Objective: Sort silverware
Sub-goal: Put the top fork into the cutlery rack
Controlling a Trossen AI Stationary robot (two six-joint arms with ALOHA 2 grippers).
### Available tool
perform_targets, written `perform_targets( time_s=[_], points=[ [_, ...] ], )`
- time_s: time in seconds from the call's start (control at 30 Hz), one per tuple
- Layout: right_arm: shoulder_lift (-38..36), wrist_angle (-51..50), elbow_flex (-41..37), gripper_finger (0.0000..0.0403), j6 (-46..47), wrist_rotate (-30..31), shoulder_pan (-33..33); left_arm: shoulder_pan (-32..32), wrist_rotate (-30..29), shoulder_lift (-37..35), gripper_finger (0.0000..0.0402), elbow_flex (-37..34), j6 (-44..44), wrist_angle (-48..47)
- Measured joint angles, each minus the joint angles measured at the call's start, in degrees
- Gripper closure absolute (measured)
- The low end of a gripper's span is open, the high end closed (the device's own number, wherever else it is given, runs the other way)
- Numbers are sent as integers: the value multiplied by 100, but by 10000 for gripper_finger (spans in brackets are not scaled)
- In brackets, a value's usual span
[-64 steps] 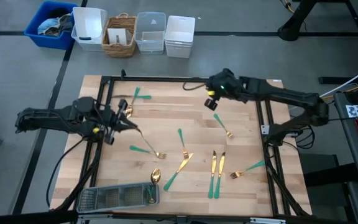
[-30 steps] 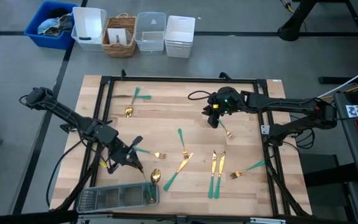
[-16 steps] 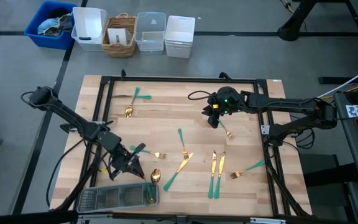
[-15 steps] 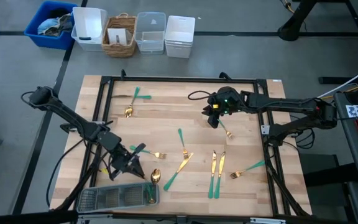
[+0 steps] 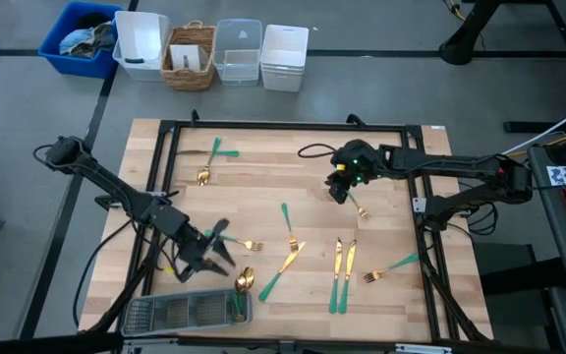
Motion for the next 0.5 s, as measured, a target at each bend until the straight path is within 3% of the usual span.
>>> perform_targets(
  time_s=[0.1, 0.2, 0.37, 0.5],
  points=[
    [85, -557, 0, 306, 9, 34, 0, 60, -1021, -159, 284, 0, -390, -98],
    [188, -1153, -3, 306, 8, 41, 0, 243, -1634, -392, 289, 0, -629, -332],
    [314, -1829, -4, 306, 45, 151, 217, 773, -1829, -720, 290, 0, -1198, -700],
    [310, -2320, -4, 306, 898, 385, 509, 1319, -1838, -809, 290, 0, -1833, -951]
  ],
)
